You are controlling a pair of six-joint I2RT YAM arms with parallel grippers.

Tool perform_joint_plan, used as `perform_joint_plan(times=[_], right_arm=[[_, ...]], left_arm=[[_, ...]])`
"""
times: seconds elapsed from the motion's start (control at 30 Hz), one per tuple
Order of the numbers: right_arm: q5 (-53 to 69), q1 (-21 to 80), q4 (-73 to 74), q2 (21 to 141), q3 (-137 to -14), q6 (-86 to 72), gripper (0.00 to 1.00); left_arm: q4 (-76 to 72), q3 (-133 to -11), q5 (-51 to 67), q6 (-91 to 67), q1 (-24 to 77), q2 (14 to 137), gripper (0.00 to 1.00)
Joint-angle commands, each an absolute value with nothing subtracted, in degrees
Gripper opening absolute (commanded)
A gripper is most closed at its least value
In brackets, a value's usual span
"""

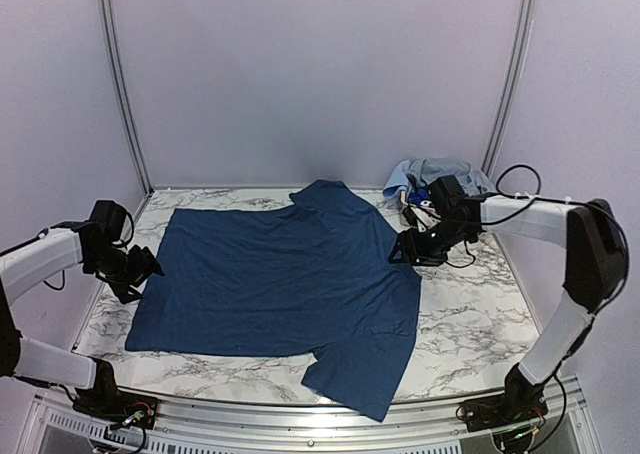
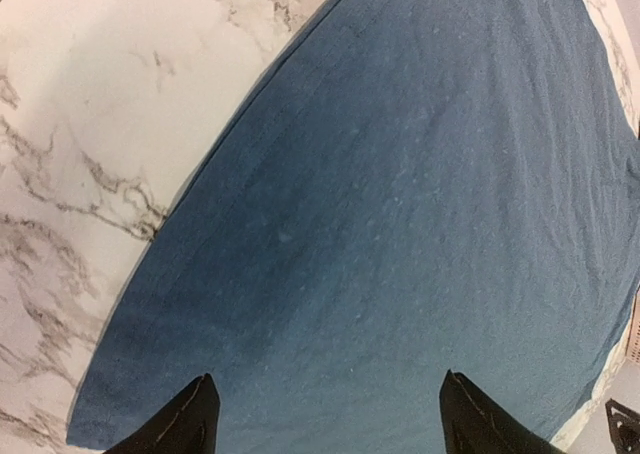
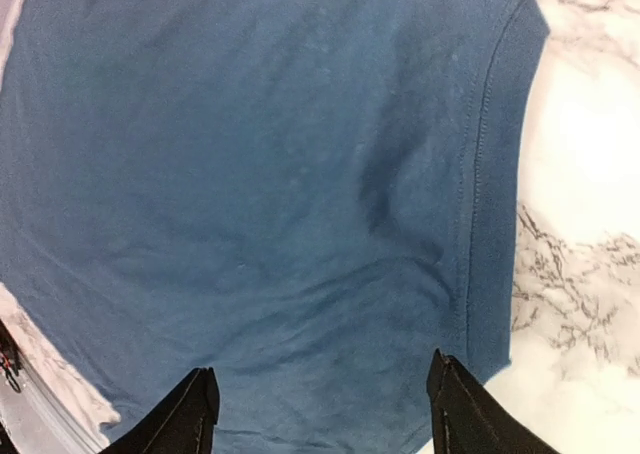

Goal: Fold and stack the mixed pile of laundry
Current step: Move the flattened T-shirt to the center of the board, then pick up the flattened T-shirt from the center of the board.

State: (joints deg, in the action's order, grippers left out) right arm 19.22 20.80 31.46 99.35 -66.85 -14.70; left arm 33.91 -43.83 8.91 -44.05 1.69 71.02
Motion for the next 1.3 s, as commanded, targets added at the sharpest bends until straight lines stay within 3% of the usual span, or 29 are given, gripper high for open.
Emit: perform_joint_plan(times=[0.0, 0.33, 0.9, 1.07, 1.27], right_arm=[[20.92, 26.13, 36.66, 86.98, -61.06, -22.40, 0.68], [20.00, 37.44, 34.78, 75.65, -42.32, -40.48, 0.67], [16.63, 40.69, 31.59, 76.22, -35.53, -46.77, 0.46], [17.47, 41.00, 28.65, 77.19, -33.59, -48.10, 0.34], [16.27, 41.31, 29.48, 76.08, -33.53, -49.13, 0.12]], left_arm=[[42.33, -42.32, 9.41, -48.58, 1.23, 68.19, 0.79], [49.02, -38.12, 10.72, -53.53, 1.22, 62.91, 0.78], [53.85, -31.25, 7.23, -58.23, 0.88, 58.09, 0.68], [53.83, -30.16, 5.80, -58.53, 0.39, 58.85, 0.64], [53.87, -29.49, 4.53, -56.55, -2.33, 59.91, 0.53]])
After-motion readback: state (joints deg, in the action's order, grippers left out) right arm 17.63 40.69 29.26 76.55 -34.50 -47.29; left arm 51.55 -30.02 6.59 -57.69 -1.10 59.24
